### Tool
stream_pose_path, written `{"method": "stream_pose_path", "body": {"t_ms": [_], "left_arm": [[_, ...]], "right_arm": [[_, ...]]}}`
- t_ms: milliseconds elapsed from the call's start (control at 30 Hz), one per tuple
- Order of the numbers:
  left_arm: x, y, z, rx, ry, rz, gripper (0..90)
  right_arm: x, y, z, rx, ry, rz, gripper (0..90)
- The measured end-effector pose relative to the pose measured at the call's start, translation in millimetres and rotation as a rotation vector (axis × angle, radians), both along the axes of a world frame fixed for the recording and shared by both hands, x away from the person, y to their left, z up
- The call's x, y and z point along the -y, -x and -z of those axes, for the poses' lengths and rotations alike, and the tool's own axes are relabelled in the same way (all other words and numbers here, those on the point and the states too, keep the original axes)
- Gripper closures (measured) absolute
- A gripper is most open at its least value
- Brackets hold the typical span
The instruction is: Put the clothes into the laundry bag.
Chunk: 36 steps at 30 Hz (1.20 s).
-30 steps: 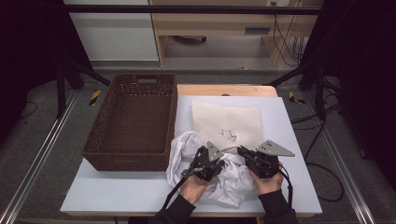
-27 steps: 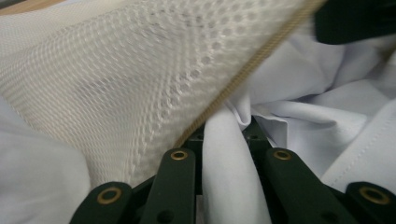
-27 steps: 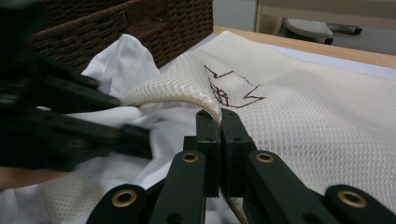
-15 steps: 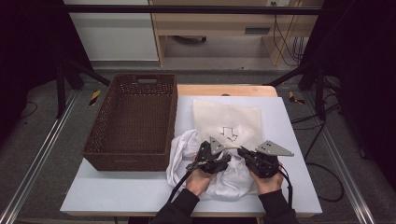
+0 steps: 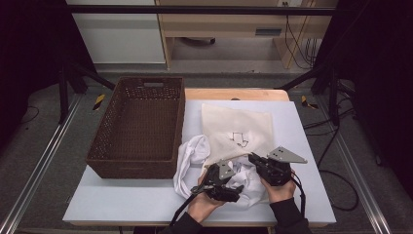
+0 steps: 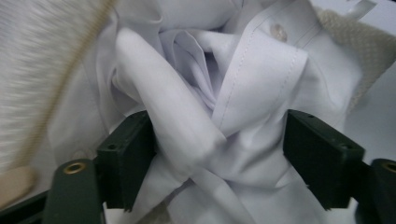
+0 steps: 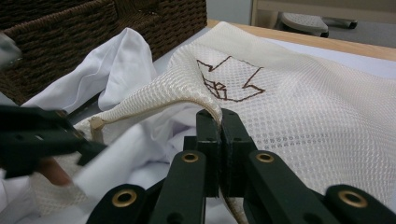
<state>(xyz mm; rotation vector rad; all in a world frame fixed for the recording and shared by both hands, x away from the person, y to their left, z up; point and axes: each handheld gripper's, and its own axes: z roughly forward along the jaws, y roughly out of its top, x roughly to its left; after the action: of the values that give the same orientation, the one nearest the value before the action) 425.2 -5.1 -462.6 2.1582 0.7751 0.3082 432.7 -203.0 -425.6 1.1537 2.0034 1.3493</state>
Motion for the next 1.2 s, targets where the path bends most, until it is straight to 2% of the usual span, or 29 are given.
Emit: {"method": "stream_pose_path", "body": {"t_ms": [33,67,133,200,267,367,433,500,600,700,800,867,900,967,1033,1100,1200], "left_arm": [[2.6,-1.9,3.0,0.010,-0.009,-0.020,29.4],[3.4,-3.4,3.9,0.013,-0.005,-0.028,37.6],[3.5,-8.3,3.5,-0.005,0.003,-0.045,47.9],[3.1,-10.1,0.4,-0.006,0.001,-0.048,62.0],[3.1,-8.4,-5.8,0.019,0.004,-0.049,74.0],[5.0,-8.5,-14.8,0.049,0.022,-0.053,78.7],[7.3,-13.0,-19.0,0.055,0.029,-0.061,79.4],[10.6,-19.7,-22.3,0.056,0.039,-0.076,79.7],[18.3,-30.9,-23.8,0.074,0.021,-0.096,79.8],[25.2,-46.9,-13.1,0.082,-0.009,-0.092,79.3],[23.2,-51.1,-2.4,0.085,-0.015,-0.064,74.4],[19.1,-48.7,-0.3,0.082,-0.002,-0.056,67.5],[16.3,-44.3,-3.2,0.069,-0.001,-0.054,60.8],[11.0,-36.9,-9.8,0.066,0.004,-0.043,45.4],[3.1,-28.4,-18.9,0.060,0.010,-0.036,40.7],[-8.9,-17.6,-30.4,0.082,0.019,-0.033,37.3],[-33.1,-3.0,-44.8,0.120,0.007,-0.074,33.8]], "right_arm": [[-0.1,-0.1,0.2,-0.002,0.000,-0.001,88.0],[-0.5,-0.3,0.6,-0.001,0.000,-0.001,88.0],[-0.6,-0.6,1.1,-0.002,0.003,-0.003,88.0],[-0.8,-0.5,1.1,-0.003,0.001,-0.006,88.1],[-1.0,-0.3,0.8,-0.002,0.000,-0.006,88.1],[-1.2,0.3,-0.2,-0.001,-0.002,-0.007,88.1],[-1.5,1.0,-1.0,0.004,-0.003,-0.009,88.1],[-2.5,1.7,-1.7,0.009,-0.011,-0.013,88.1],[-3.2,3.0,-3.0,0.016,-0.011,-0.020,88.1],[-3.4,2.9,-2.7,0.010,-0.005,-0.013,88.1],[-1.4,0.7,0.9,-0.008,0.000,-0.006,88.1],[-1.1,0.2,1.6,-0.012,-0.001,-0.006,88.1],[-1.3,0.0,1.8,-0.010,0.002,-0.008,88.1],[-1.9,0.3,2.1,-0.007,0.007,-0.009,88.0],[-1.2,0.2,2.0,-0.006,0.005,-0.005,88.0],[0.1,-0.2,2.2,-0.007,0.000,-0.001,88.0],[0.2,0.2,2.2,-0.005,0.004,0.001,88.0]]}}
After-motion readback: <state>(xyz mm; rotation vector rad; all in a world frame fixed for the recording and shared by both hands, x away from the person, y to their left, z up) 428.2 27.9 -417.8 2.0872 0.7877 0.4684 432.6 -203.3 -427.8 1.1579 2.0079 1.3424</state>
